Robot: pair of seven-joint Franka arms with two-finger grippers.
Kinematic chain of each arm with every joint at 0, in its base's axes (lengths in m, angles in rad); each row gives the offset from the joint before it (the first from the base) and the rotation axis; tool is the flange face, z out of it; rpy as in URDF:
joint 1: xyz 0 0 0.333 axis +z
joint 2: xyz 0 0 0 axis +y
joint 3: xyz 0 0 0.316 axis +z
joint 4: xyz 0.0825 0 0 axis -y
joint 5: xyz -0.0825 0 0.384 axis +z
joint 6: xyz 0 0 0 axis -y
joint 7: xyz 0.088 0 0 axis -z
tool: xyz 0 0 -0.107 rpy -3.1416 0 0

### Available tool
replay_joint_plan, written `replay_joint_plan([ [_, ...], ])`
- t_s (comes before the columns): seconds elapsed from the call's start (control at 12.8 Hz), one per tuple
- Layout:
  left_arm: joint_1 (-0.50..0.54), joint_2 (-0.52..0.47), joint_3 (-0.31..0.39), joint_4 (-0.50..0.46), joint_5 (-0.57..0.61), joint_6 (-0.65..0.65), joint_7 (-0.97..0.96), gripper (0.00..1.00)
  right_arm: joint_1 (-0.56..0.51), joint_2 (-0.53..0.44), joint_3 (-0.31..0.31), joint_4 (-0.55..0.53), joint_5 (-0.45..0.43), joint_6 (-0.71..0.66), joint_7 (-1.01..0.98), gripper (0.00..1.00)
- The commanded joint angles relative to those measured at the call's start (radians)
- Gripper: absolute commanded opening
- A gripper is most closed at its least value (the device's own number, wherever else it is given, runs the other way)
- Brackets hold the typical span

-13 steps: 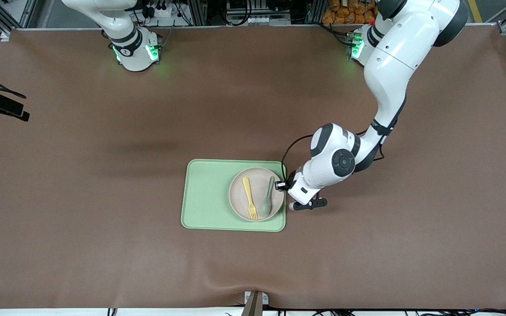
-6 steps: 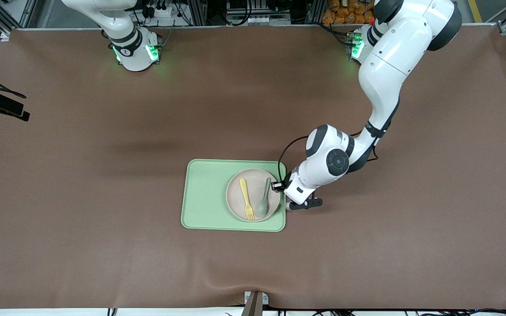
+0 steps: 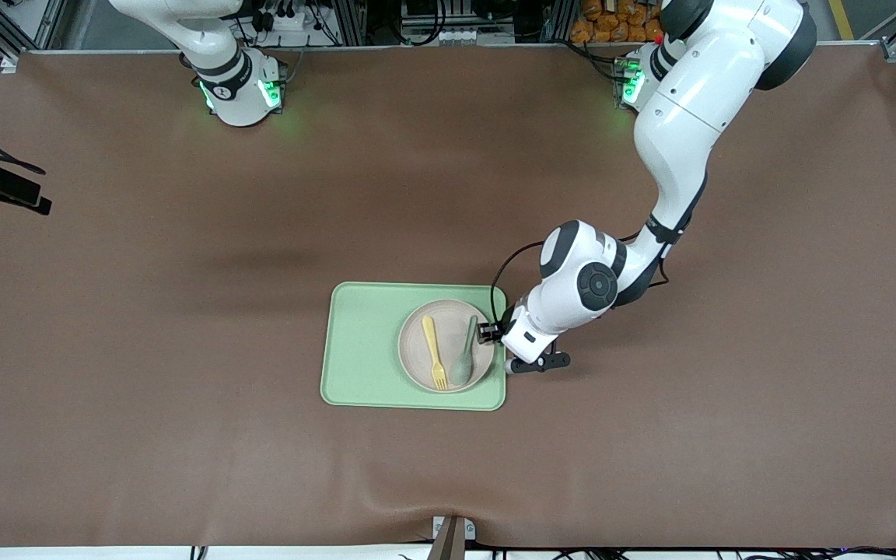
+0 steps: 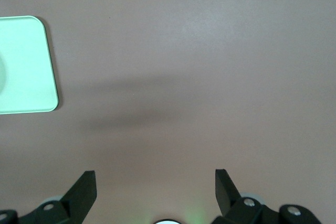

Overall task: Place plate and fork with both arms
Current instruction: 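Release the plate and withdraw the left gripper while the right gripper approaches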

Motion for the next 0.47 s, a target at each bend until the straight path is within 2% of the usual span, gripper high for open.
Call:
replay_joint_plan([
  [0.0, 0.008, -0.084, 0.036, 0.003, 0.075, -0.032, -0.017, 1.00, 0.010, 0.093, 0.014, 0.030, 0.006, 0.001, -0.017, 1.00],
  [0.16, 0.034, -0.188, 0.055, 0.003, 0.163, -0.148, -0.015, 1.00, 0.059, 0.171, 0.013, 0.074, 0.002, 0.007, -0.013, 1.00],
  [0.39, 0.109, -0.344, 0.078, 0.003, 0.223, -0.354, -0.008, 1.00, 0.081, 0.176, 0.014, 0.077, 0.011, 0.007, -0.018, 1.00],
])
